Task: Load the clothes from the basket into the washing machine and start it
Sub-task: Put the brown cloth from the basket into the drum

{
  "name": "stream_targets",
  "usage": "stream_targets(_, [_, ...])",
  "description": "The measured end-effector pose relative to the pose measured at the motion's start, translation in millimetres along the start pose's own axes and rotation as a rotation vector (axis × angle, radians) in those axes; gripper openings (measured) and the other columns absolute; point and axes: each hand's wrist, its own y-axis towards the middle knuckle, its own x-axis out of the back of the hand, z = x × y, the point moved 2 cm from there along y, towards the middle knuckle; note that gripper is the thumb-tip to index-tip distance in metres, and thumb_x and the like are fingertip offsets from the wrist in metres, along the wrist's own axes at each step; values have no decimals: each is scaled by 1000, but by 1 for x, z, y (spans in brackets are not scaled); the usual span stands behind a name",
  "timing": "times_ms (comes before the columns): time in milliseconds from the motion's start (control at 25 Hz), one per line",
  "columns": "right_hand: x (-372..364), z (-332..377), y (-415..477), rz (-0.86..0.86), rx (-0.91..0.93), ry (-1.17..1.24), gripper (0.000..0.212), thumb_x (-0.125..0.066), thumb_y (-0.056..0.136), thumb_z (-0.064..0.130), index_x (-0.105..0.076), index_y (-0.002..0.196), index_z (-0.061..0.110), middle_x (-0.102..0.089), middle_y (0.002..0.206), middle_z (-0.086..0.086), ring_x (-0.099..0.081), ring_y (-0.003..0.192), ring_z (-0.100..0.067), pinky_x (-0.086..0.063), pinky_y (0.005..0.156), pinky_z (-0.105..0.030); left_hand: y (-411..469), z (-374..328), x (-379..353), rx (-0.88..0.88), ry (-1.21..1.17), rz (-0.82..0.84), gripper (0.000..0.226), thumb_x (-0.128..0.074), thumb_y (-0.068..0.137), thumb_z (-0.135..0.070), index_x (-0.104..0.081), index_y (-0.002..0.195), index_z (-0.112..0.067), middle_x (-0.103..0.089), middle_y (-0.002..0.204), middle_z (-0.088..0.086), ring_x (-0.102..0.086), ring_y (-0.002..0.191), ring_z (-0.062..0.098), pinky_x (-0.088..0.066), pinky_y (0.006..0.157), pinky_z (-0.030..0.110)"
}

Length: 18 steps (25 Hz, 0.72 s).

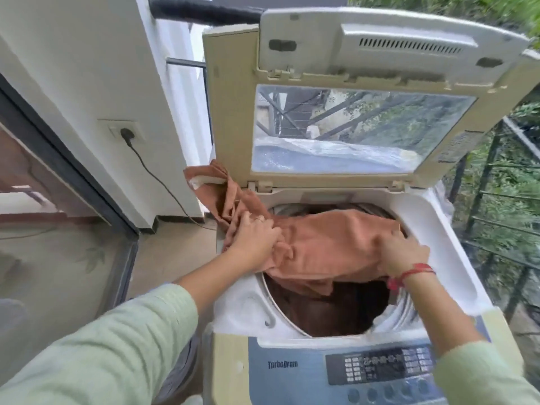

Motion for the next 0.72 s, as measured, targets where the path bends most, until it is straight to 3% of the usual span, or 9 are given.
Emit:
stream_targets(40, [-8,10,-3,166,62,-110,62,-61,79,27,-39,137,29,-37,143,-11,-43,126,-35,-42,100,-47,2,-2,0,-33,-89,-32,24,-49,89,-34,-58,110,-27,-57,115,0,-48,116,24,-25,101,48])
stream_targets(80, [-13,26,-4,222,195,-42,75,-66,77,31,-31,143,31,-26,151,-10,-36,133,-34,-38,105,-47,1,-3,3,-65,-236,-103,22,-51,88,-35,-60,107,-27,-57,113,-3,-47,118,20,-23,105,48])
stream_targets(160, [-4,73,-8,217,497,431,92,-72,74,41,-16,148,35,-15,157,-2,-23,142,-24,-28,113,-42,-7,0,11,-116,-423,-338,19,-55,86,-33,-64,102,-25,-59,112,-6,-45,122,16,-22,109,49])
stream_targets(240, [0,125,-3,284,597,1002,100,-74,73,45,-11,149,34,-24,151,9,-29,135,-7,-27,111,-29,-18,17,12,-39,-432,-513,21,-55,85,-29,-63,104,-26,-59,116,-5,-43,125,17,-27,105,49])
stream_targets(320, [-18,175,1,390,522,1185,87,-74,78,32,-22,147,25,-39,139,7,-42,125,-9,-34,109,-30,-31,43,7,106,-435,-567,29,-48,83,-28,-59,110,-27,-56,120,0,-41,122,18,-32,102,50])
stream_targets(400, [-55,204,-4,302,421,1146,50,-67,76,24,-52,124,26,-58,111,-6,-59,101,-22,-47,97,-42,-42,66,1,209,-444,-544,34,-42,81,-30,-57,111,-26,-54,122,4,-40,123,22,-35,100,52])
stream_targets(480, [-74,203,-3,232,329,1112,23,-67,78,17,-61,99,23,-63,86,-6,-59,77,-18,-51,78,-29,-49,77,-7,259,-439,-484,32,-46,83,-29,-57,112,-24,-52,125,5,-39,128,26,-32,101,50])
stream_targets(560, [-73,192,6,257,289,996,20,-65,84,15,-65,105,12,-69,96,-9,-62,88,-18,-46,76,-21,-54,76,-13,282,-441,-441,30,-55,85,-24,-57,115,-23,-49,129,5,-34,133,26,-27,104,48])
stream_targets(720, [-58,143,21,155,219,701,34,-54,89,16,-56,123,12,-57,126,-14,-53,117,-33,-43,98,-38,-55,63,-18,340,-446,-224,49,-55,88,-33,-41,134,-23,-31,145,6,-19,140,25,-13,112,47])
